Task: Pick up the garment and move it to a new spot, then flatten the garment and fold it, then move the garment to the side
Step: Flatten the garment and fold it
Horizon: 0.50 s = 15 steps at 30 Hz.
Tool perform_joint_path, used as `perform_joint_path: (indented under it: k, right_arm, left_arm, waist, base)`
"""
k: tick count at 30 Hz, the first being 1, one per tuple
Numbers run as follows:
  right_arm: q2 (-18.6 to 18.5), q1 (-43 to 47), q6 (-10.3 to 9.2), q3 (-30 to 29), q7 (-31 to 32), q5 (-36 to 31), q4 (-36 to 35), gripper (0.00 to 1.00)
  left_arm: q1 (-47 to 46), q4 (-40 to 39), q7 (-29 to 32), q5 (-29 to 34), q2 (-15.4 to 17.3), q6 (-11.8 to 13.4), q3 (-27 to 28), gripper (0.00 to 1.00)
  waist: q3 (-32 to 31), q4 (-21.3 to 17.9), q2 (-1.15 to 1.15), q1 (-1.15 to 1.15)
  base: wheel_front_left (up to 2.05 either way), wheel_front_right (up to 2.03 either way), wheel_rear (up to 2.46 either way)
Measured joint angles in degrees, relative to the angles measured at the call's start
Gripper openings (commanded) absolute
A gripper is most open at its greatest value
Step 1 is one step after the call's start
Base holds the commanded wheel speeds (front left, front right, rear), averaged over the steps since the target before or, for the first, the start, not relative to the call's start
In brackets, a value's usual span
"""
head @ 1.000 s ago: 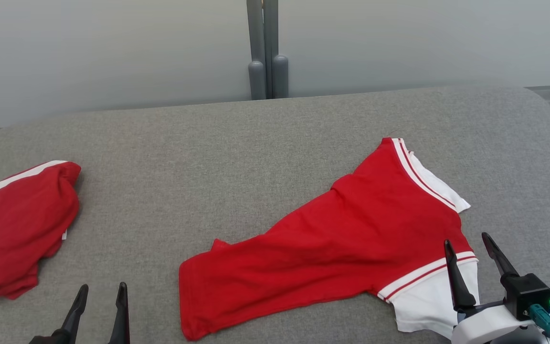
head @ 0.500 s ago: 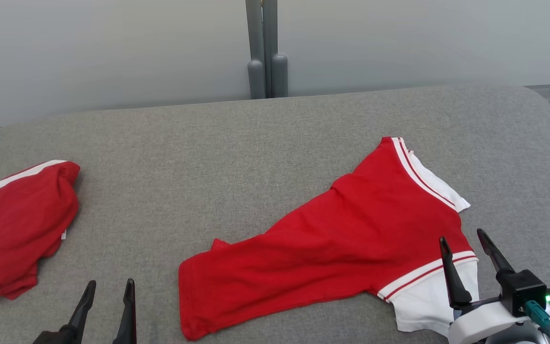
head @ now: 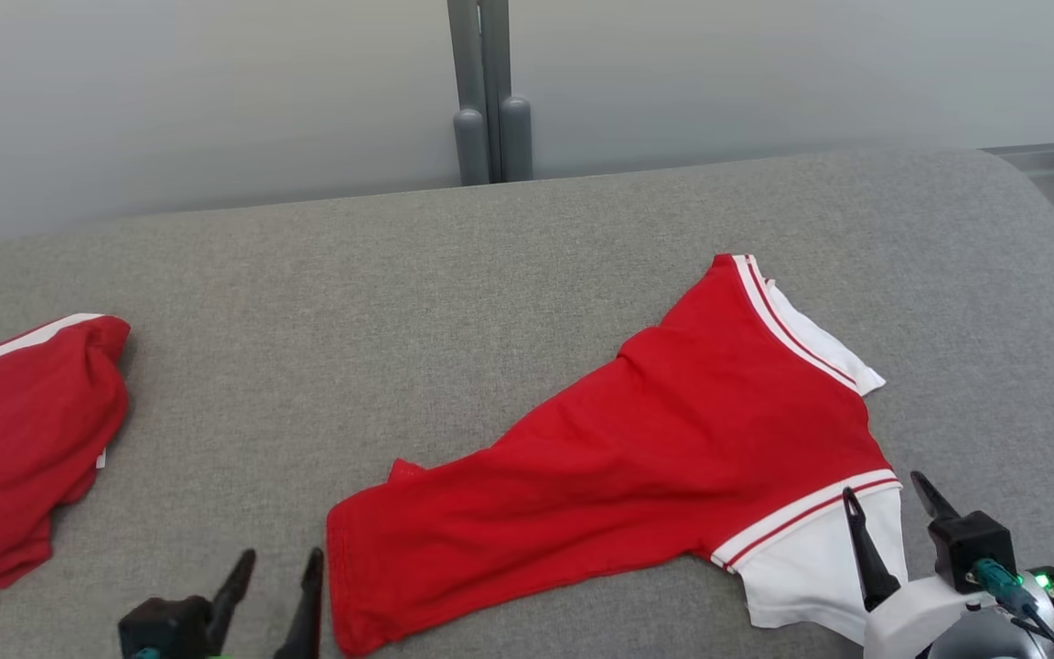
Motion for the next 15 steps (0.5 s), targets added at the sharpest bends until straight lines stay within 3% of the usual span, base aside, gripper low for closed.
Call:
perform_joint_path:
  k: [7, 15]
  right_arm:
    - [-4.57, 2.29, 0.0, 3.98, 16.78, 2.76, -1.96, 1.0]
    - [-7.75, 7.7, -0.01, 4.33, 26.29, 6.98, -4.03, 1.0]
  left_arm:
    - [4.07, -7.69, 18.66, -4.88, -1.19, 1.47, -3.68, 1.0]
    - [7.35, -12.21, 26.13, -7.22, -1.74, 3.74, -4.83, 1.0]
  waist:
    - [1.36, -0.73, 0.0, 0.0]
    - [3.03, -1.15, 0.0, 0.0]
  base:
    - [0.0, 0.0, 0.0]
    - [0.0, 0.0, 0.0]
